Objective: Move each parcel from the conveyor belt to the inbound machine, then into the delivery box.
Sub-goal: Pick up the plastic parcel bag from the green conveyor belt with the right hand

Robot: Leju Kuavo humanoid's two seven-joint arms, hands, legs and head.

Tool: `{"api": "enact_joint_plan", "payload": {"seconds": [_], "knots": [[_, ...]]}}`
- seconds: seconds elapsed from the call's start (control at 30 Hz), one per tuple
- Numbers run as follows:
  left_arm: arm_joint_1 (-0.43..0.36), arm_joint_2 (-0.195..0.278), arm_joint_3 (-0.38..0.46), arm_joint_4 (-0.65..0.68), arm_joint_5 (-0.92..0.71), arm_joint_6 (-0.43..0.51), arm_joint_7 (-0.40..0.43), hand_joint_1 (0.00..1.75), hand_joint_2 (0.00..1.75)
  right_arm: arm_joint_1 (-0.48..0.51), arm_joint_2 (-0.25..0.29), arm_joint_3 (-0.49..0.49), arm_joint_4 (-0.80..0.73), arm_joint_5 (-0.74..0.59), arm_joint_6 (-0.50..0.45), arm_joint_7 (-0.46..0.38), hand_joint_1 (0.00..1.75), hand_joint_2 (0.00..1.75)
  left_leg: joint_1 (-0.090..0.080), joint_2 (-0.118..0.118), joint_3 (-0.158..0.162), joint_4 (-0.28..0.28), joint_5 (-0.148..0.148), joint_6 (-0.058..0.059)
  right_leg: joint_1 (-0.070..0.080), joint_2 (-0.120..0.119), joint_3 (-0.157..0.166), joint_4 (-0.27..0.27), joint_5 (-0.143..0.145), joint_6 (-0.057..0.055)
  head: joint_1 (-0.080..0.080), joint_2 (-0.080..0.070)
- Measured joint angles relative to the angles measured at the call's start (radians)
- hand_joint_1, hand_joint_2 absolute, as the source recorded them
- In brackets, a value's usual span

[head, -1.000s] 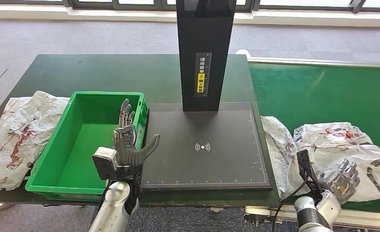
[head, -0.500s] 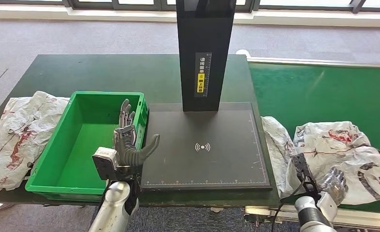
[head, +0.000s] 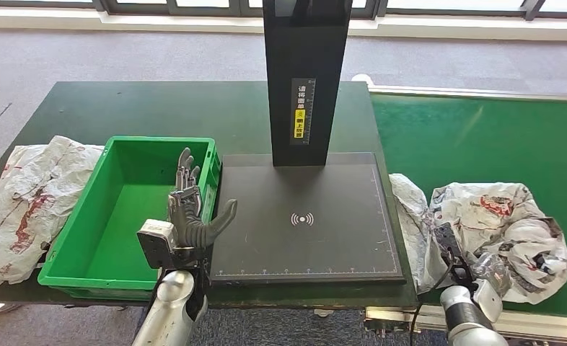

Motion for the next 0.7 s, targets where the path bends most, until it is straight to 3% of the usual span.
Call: {"api": "enact_joint_plan", "payload": {"seconds": [0.7], "knots": [[0.0,0.0,0.0,-0.002,0.006,0.012,0.0,0.0,1.75,-0.007,0.001,0.0,0.008,-0.076,-0.11,-0.096,1.75,1.75,0.0,0.0,-0.001,0.0,0.0,0.0,0.0,0.0,0.0,0.0,0.0,0.0,0.0,0.0]]}}
